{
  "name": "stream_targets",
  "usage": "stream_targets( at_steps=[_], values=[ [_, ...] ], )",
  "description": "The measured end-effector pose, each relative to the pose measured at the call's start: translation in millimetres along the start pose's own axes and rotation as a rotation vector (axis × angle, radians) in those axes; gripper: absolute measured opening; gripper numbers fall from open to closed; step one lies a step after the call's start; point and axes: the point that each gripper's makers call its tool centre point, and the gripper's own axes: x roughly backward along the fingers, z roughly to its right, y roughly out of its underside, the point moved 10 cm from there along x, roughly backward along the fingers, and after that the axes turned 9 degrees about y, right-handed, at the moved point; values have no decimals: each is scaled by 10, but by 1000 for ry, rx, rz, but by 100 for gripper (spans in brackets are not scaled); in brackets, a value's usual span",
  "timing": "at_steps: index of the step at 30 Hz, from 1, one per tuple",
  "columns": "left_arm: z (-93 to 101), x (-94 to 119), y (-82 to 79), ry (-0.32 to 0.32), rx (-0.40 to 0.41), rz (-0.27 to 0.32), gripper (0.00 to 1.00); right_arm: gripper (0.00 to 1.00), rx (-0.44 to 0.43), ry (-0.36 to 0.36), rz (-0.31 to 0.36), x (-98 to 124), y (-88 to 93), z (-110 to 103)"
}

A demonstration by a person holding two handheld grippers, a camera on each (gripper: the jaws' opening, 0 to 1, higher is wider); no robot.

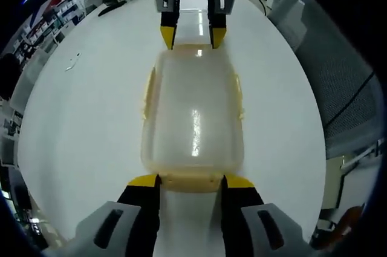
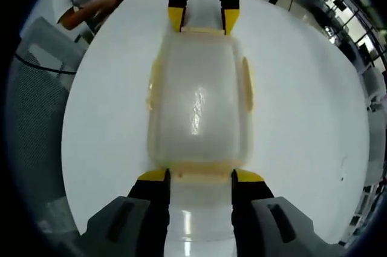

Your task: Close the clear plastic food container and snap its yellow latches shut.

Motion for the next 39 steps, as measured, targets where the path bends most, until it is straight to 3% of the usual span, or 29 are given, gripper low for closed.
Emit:
stream_targets(
  at_steps=[11, 25, 39],
  values=[
    [77, 16, 1, 2, 6, -30, 33, 35, -5, -10, 24, 60, -31, -56],
    [283, 226, 8, -8, 41, -44, 33, 35, 13, -13, 83, 280, -134, -128],
    [401, 435, -170, -37, 36, -35, 33, 35, 20, 4, 114, 584, -88, -158]
  ],
)
